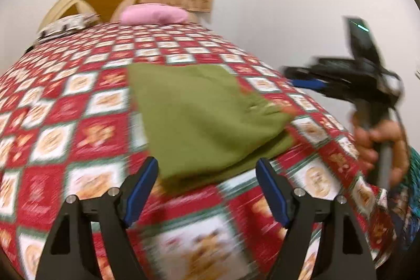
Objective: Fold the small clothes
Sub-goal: 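Lay the folded sweater down and open both tools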
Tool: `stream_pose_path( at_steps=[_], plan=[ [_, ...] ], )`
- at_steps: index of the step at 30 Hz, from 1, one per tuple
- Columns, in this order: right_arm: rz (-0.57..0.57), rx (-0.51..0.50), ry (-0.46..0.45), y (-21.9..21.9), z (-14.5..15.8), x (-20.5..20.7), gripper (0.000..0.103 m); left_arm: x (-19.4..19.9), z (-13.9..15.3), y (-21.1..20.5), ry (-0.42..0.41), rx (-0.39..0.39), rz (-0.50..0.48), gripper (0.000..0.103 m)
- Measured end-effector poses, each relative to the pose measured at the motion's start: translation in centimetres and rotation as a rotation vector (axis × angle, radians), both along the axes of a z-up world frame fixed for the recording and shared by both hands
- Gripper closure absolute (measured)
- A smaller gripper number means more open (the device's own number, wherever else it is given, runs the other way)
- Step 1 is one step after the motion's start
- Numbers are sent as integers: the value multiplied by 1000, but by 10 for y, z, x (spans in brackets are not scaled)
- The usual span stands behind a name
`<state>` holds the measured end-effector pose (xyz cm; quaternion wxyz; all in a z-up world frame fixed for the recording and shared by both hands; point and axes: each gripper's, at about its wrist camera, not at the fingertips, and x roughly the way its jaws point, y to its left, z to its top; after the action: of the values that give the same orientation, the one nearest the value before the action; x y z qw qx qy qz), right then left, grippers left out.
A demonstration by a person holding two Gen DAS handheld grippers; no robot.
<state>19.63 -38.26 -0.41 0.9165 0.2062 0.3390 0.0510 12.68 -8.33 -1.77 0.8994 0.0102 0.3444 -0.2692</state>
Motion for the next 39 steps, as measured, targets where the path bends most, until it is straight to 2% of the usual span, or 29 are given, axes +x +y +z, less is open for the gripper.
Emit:
stream_pose_path(
  at_steps=[3, 5, 9, 12, 14, 16, 20, 21, 22, 23, 28, 29, 31, 34, 39],
  plan=[
    [28, -11, -3, 21, -1, -19, 69, 6, -13, 21, 70, 4, 75, 24],
    [45, -87, 8, 41, -4, -24, 69, 13, -21, 25, 105, 15, 112, 24],
    [80, -241, 21, 70, -6, -23, 69, 17, -27, 13, 114, 54, 115, 24],
    [83, -278, 26, 72, -8, -14, 69, 24, -32, 1, 92, 115, 150, 24],
    [76, -274, 61, 69, -18, -4, 69, 36, -40, -3, 120, 150, 206, 21],
    [82, -274, 102, 66, -30, 5, 69, 46, -43, -1, 166, 121, 241, 19],
    [102, -253, 153, 68, -53, 5, 69, 56, -39, -4, 153, 139, 295, 19],
    [96, -256, 162, 68, -56, 4, 74, 56, -39, -2, 149, 141, 311, 20],
    [95, -251, 166, 68, -57, 3, 90, 55, -40, 1, 148, 134, 321, 25],
    [98, -235, 167, 66, -57, 3, 94, 53, -41, 5, 150, 125, 316, 35],
    [34, -152, 144, 46, -55, -13, 96, 49, -35, 11, 146, 87, 260, 57],
    [26, -122, 147, 42, -58, -16, 96, 49, -34, 12, 147, 76, 246, 59],
    [20, -81, 150, 38, -65, -21, 97, 47, -35, 11, 140, 99, 233, 59],
    [15, -88, 145, 41, -68, -24, 97, 42, -42, 11, 134, 125, 225, 57],
    [34, -132, 148, 46, -62, -25, 97, 34, -38, 22, 139, 132, 203, 41]
  ],
)
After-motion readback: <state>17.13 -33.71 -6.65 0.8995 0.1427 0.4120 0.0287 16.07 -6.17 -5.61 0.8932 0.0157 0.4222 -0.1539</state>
